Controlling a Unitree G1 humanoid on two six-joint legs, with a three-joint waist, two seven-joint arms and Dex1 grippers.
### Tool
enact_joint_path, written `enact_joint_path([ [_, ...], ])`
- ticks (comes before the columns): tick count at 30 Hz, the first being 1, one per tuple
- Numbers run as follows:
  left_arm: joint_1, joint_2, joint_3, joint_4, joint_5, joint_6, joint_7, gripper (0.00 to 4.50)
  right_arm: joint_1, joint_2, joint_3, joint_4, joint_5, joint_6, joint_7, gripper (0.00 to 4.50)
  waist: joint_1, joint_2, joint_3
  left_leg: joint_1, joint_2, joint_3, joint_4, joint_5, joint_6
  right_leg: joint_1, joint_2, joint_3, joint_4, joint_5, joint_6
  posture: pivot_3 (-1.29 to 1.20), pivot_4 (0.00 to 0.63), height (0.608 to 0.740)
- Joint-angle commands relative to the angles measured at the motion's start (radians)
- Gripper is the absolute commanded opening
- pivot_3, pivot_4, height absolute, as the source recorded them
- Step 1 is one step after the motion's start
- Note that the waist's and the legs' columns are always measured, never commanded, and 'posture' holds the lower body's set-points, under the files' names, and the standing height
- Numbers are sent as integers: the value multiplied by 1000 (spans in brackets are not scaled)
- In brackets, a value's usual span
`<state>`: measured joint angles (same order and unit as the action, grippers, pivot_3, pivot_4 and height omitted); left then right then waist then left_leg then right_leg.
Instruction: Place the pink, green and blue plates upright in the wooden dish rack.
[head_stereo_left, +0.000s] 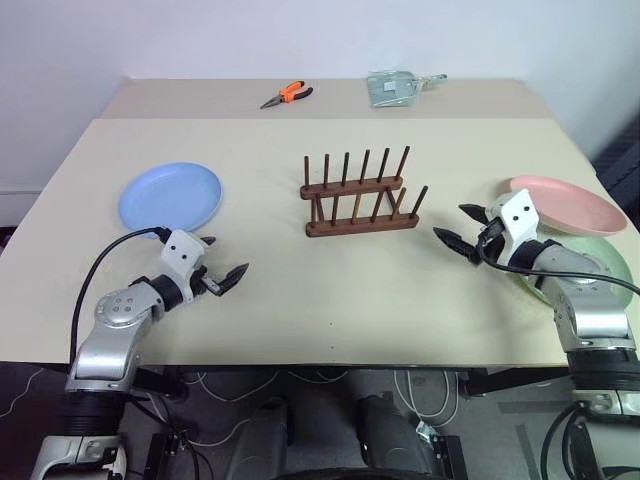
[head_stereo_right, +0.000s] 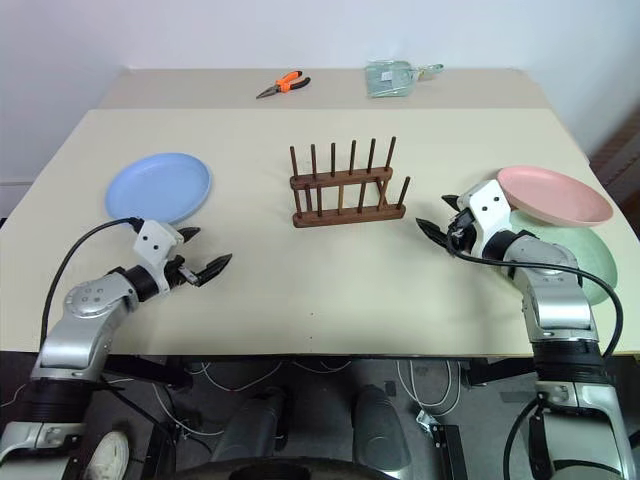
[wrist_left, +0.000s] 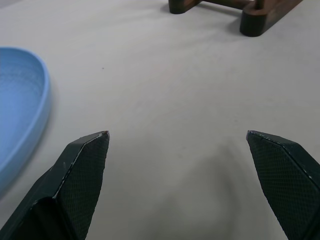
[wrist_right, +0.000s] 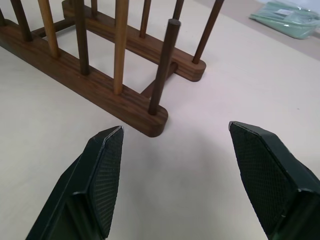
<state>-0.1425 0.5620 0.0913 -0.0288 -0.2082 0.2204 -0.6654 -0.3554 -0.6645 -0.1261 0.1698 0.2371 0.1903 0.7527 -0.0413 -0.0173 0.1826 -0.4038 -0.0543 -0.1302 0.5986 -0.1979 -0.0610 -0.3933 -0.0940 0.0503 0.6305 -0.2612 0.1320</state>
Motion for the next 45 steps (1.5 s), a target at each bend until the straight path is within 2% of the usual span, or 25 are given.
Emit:
enact_joint_path([
  [1, 11, -1, 10, -51, -5, 14, 15, 4500, -31, 11, -1, -18, -8, -28, -7, 3417, 0, 0, 0, 0, 0, 0, 0, 0, 0, 0, 0, 0, 0, 0, 0, 0, 150, 740],
  [9, -15, -9, -1, -40, -2, 13, 17, 4500, -62, 27, 14, 36, -45, -85, -19, 3417, 3, 0, 0, 0, 0, 0, 0, 0, 0, 0, 0, 0, 0, 0, 0, 0, 150, 740],
  [18, -157, -26, -78, 129, -1, -10, -77, 4500, 17, 34, -4, -22, -59, -81, -75, 3417, 9, 0, 0, 0, -1, 0, 0, 0, 0, 0, 0, 0, 0, 0, 0, 0, 150, 740],
  [22, -309, -61, -122, 307, 1, -37, -162, 4500, 54, 40, -4, -106, -13, -30, -55, 3417, 8, 0, 0, 0, 0, 0, 0, 0, 0, 0, 0, 0, 0, 0, 0, 0, 150, 740],
  [25, -478, -121, -215, 540, 87, -127, -214, 4500, 103, 42, -21, -164, 12, 15, -62, 4311, 16, -1, 0, 0, -1, 0, 2, 0, 0, 1, 0, -1, 0, 0, 0, 0, 150, 740],
  [26, -533, -142, -241, 618, 117, -165, -223, 4500, 115, 45, -23, -186, 16, 24, -67, 4446, 24, -1, 0, -1, -1, 0, 2, 0, 0, 1, 0, -1, 0, 0, 0, 0, 150, 740],
  [32, -773, -279, -267, 1025, 174, -280, -267, 4500, 176, 63, -45, -270, -39, 20, -167, 4446, 25, -1, 0, -4, -1, 0, 6, -1, 3, -1, 0, -1, 0, 0, 2, 0, 150, 740],
  [37, -841, -343, -276, 1175, 218, -344, -291, 4500, 257, 61, -71, -353, -36, 45, -207, 4446, 25, -1, 0, -4, -1, 0, 8, -2, 3, 1, 1, -1, 0, 0, 3, 0, 150, 740],
  [38, -849, -356, -273, 1195, 225, -350, -273, 3991, 278, 62, -77, -371, -38, 50, -215, 4500, 28, -1, 0, -4, -1, 0, 9, -2, 4, 1, 0, -1, 0, 0, 3, 0, 150, 740],
  [39, -854, -364, -269, 1209, 231, -355, -260, 3707, 291, 62, -79, -384, -40, 54, -222, 4500, 29, -1, 0, -4, -2, 0, 10, -3, 5, 2, 0, -1, 0, -1, 3, 0, 150, 740],
  [45, -840, -389, -255, 1212, 234, -400, -280, 779, 339, 60, -80, -439, -34, 79, -238, 4500, 28, -1, 0, -4, -2, -1, 13, -4, 6, 4, 0, -1, 0, -1, 5, 0, 150, 740],
])
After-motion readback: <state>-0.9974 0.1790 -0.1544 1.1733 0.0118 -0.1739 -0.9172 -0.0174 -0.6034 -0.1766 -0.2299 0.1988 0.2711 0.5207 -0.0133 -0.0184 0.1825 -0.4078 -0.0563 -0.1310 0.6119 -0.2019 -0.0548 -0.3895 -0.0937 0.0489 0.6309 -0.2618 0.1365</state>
